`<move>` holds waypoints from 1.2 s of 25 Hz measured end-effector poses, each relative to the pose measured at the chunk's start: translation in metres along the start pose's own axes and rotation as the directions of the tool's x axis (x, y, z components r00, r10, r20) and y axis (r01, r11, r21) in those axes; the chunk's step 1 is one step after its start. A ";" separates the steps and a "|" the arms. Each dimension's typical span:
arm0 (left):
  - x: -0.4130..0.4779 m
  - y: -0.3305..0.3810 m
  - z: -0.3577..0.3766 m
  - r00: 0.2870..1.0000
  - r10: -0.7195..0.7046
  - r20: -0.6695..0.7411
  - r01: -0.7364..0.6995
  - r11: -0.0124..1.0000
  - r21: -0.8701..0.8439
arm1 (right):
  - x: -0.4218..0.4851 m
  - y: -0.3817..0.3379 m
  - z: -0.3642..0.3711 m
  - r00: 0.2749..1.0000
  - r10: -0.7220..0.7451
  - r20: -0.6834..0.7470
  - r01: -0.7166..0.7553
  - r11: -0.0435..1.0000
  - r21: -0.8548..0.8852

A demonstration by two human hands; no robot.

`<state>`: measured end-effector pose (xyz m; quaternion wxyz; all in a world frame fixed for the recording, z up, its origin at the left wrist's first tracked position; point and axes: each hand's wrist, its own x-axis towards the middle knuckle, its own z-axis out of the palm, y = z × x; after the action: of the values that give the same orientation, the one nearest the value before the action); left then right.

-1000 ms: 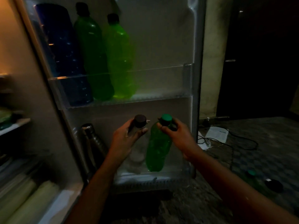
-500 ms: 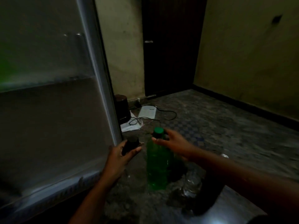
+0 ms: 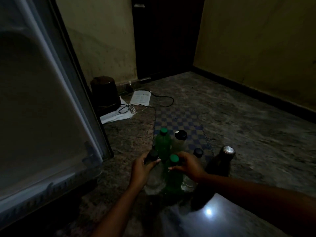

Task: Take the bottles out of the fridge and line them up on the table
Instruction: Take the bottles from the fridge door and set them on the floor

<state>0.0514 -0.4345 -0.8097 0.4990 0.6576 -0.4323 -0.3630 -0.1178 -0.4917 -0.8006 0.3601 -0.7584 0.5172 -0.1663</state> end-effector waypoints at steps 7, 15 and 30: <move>0.025 -0.030 0.021 0.991 -0.093 -0.095 0.094 0.996 0.008 | 0.048 0.012 0.008 0.998 -0.020 -0.061 0.022 0.999 0.034; 0.050 -0.044 0.020 0.990 -0.127 -0.066 0.129 0.991 0.027 | 0.053 0.007 0.006 0.993 -0.110 -0.044 0.110 0.994 0.013; -0.041 0.053 -0.091 0.864 -0.005 -0.504 -0.147 0.954 -0.260 | 0.011 -0.150 0.035 0.911 -0.367 0.188 0.266 0.872 0.411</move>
<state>0.1079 -0.3721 -0.7347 0.6977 0.6319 -0.2549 -0.2213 0.0085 -0.4577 -0.7179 0.5309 -0.7652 0.2915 -0.2185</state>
